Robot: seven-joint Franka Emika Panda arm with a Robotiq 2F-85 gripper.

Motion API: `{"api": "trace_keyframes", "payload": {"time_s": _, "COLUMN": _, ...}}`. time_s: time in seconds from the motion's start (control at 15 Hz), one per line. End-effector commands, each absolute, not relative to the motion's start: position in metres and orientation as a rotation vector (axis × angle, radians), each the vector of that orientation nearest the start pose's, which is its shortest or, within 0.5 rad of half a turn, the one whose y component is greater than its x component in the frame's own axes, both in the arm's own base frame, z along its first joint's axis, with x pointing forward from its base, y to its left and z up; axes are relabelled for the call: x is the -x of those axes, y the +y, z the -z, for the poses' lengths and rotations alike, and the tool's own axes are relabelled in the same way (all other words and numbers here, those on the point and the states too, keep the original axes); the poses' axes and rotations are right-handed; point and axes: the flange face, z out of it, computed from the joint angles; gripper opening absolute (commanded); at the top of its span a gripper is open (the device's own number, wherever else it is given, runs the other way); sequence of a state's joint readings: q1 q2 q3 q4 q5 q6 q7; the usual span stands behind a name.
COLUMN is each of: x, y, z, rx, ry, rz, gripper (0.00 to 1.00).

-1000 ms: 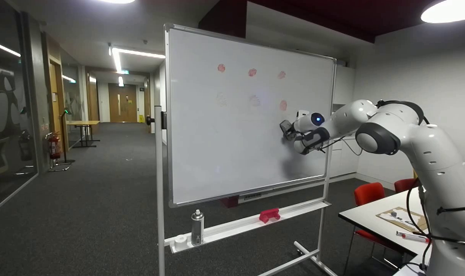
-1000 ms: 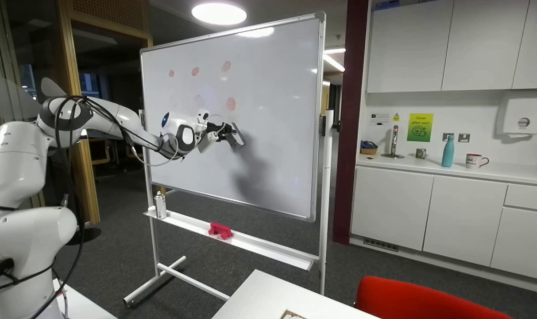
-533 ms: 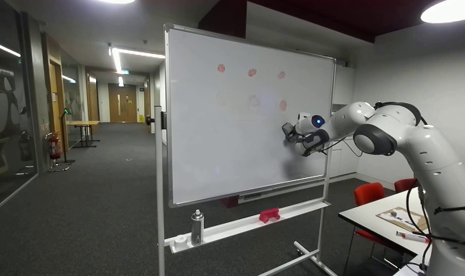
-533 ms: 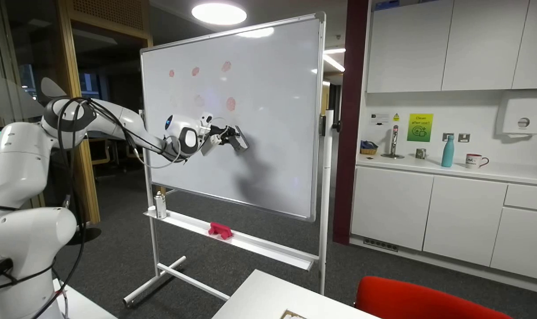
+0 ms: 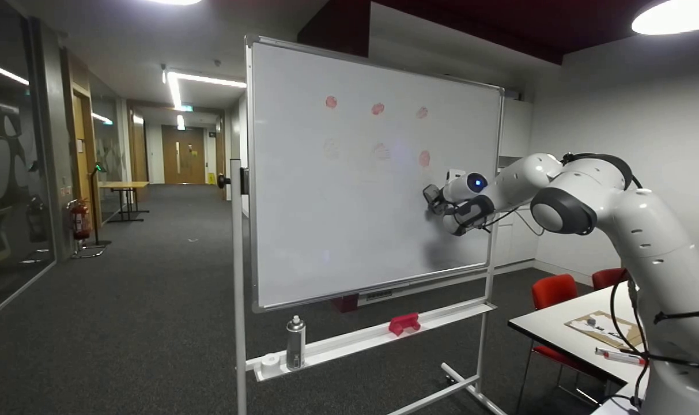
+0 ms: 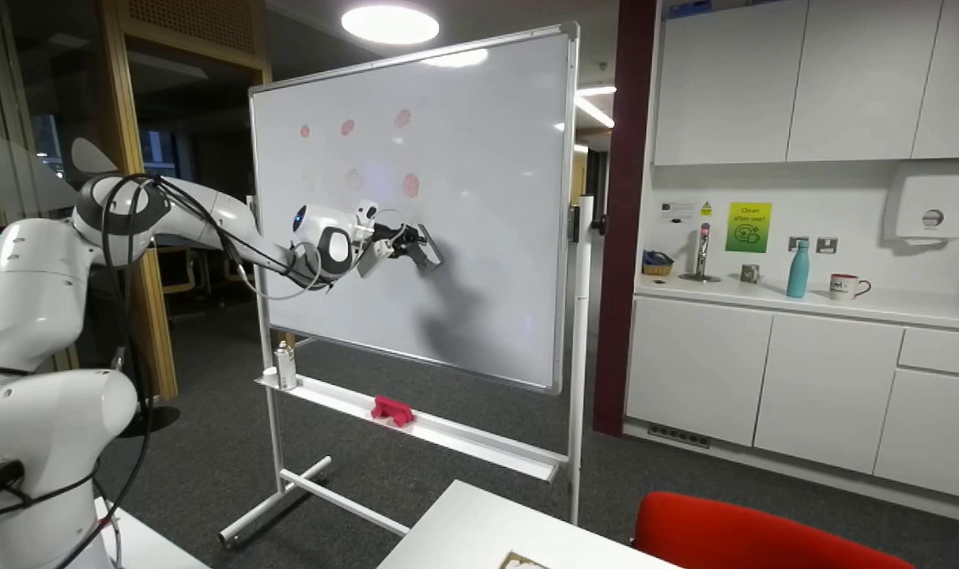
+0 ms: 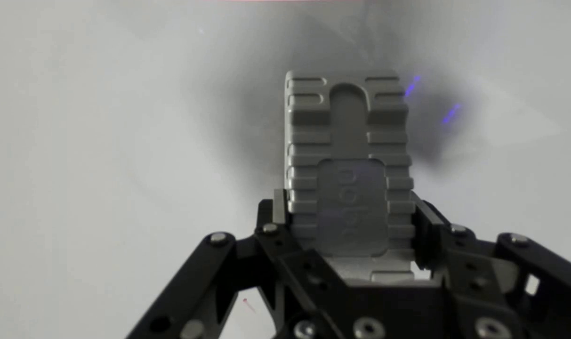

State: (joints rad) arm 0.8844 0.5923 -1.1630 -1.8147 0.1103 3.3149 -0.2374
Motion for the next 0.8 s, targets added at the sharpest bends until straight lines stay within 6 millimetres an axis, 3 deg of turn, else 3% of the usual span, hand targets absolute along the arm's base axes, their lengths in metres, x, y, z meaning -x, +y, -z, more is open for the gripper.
{"api": "trace_keyframes", "payload": {"time_s": 0.0, "x": -0.681, "y": -0.01, "z": -0.536, "rx": -2.026, "ry": 0.343, "rz": -1.385, "gripper": 0.35}}
{"api": "trace_keyframes", "payload": {"time_s": 0.53, "x": -0.669, "y": 0.04, "z": -0.555, "rx": -1.978, "ry": 0.426, "rz": -1.431, "gripper": 0.35}}
{"api": "trace_keyframes", "payload": {"time_s": 0.73, "x": -0.671, "y": 0.042, "z": -0.555, "rx": -1.98, "ry": 0.429, "rz": -1.435, "gripper": 0.35}}
